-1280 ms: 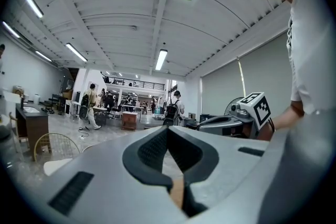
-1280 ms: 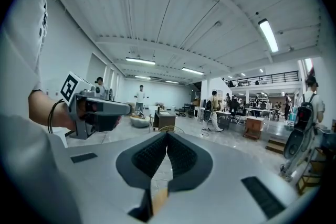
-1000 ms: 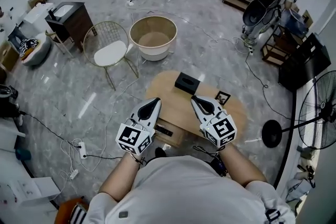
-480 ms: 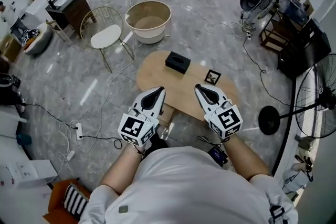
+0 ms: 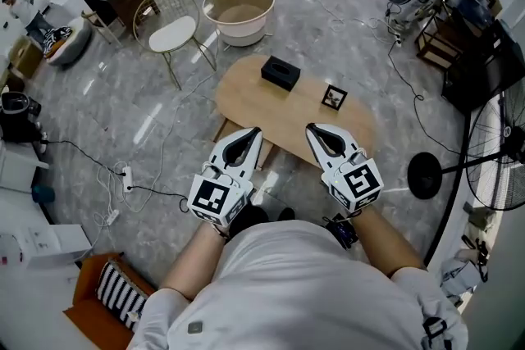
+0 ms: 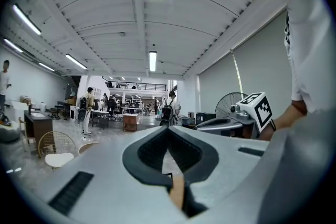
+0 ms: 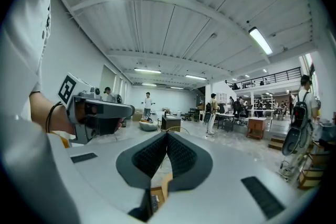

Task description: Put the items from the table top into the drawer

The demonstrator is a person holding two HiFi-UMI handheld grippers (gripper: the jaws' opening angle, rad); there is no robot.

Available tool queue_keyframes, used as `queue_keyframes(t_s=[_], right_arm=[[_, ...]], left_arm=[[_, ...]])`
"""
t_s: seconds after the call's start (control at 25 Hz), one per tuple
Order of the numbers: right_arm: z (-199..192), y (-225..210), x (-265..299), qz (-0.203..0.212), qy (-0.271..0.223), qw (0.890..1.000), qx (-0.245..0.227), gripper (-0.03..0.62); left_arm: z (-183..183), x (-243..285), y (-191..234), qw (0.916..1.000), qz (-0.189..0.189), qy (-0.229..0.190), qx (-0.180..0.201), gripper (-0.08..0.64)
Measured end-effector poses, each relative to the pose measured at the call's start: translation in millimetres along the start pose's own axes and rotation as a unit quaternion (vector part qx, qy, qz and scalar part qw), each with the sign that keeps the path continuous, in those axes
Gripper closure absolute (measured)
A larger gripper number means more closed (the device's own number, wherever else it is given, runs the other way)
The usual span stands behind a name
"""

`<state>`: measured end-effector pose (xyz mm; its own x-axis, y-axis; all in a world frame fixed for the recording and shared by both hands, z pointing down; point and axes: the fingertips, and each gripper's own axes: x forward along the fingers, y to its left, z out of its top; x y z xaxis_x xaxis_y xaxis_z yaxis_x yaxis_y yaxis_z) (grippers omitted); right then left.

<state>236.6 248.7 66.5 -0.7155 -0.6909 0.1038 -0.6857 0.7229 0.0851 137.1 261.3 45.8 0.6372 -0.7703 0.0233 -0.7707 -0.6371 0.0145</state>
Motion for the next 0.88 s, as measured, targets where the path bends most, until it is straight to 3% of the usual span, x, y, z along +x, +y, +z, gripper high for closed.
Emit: queue_keyframes(t_s=[0.88], right_arm=[[7,20,-30,0.010,-0.021,1.000,-0.013,0.565]], left_arm=[[3,-19,-30,0.9999,0.011,-0.006,0.005,0.551]])
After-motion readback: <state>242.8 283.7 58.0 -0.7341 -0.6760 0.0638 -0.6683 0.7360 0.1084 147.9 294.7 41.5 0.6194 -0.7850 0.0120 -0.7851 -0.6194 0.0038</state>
